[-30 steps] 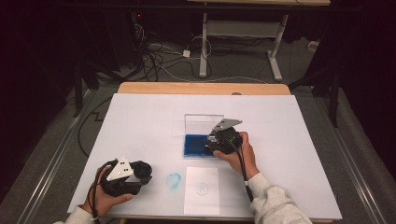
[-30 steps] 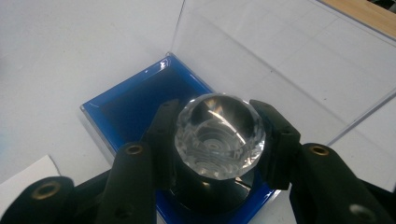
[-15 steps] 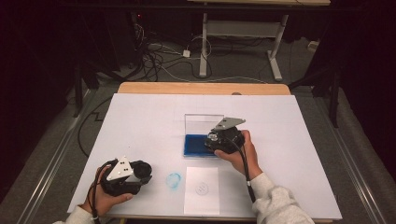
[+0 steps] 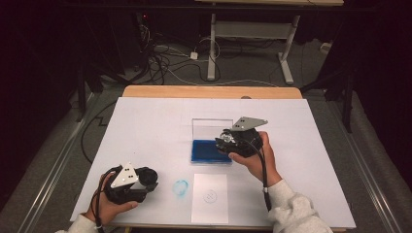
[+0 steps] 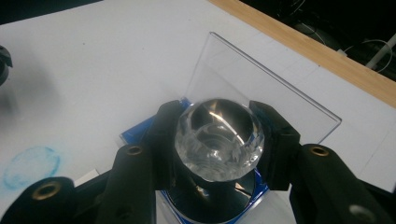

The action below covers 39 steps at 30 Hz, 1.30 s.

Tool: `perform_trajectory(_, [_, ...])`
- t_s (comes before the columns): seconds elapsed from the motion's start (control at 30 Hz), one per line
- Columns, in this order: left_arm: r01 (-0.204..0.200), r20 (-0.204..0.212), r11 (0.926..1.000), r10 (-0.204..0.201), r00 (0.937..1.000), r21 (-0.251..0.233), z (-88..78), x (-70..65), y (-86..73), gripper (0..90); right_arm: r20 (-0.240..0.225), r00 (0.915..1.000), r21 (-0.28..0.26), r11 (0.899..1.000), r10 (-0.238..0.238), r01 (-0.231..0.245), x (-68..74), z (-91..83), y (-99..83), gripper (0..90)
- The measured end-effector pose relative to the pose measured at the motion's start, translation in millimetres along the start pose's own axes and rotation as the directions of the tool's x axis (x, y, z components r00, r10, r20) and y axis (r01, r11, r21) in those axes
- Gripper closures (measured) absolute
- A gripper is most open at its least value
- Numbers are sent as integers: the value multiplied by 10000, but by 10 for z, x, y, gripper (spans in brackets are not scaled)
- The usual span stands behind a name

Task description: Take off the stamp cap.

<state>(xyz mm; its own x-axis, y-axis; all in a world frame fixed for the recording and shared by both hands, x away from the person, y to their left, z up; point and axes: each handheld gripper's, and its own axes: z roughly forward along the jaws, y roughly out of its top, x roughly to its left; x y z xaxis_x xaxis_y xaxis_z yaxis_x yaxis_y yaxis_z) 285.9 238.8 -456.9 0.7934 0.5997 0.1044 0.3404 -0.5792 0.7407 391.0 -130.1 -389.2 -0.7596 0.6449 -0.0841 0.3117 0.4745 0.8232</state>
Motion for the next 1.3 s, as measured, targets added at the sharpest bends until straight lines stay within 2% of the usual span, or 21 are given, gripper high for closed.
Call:
perform_trajectory(0.33, [-30,-3,10000,30,10000,43,-2,-5,-8,368,-97,9998,-327,9993,-160,157,37,-179,70,562])
perform_trajectory(0.67, [41,-42,10000,-40,10000,73,-3,19,-30,367,-347,9988,-460,9984,-343,327,68,-263,100,563])
perform_trajectory(0.97, [55,-40,10000,-55,10000,74,-6,29,-40,367,-334,9987,-659,9972,-373,350,50,-370,121,562])
perform_trajectory(1.3, [54,-14,9999,-54,10000,88,0,29,-40,368,-584,9963,-808,9951,-626,578,117,-491,145,562])
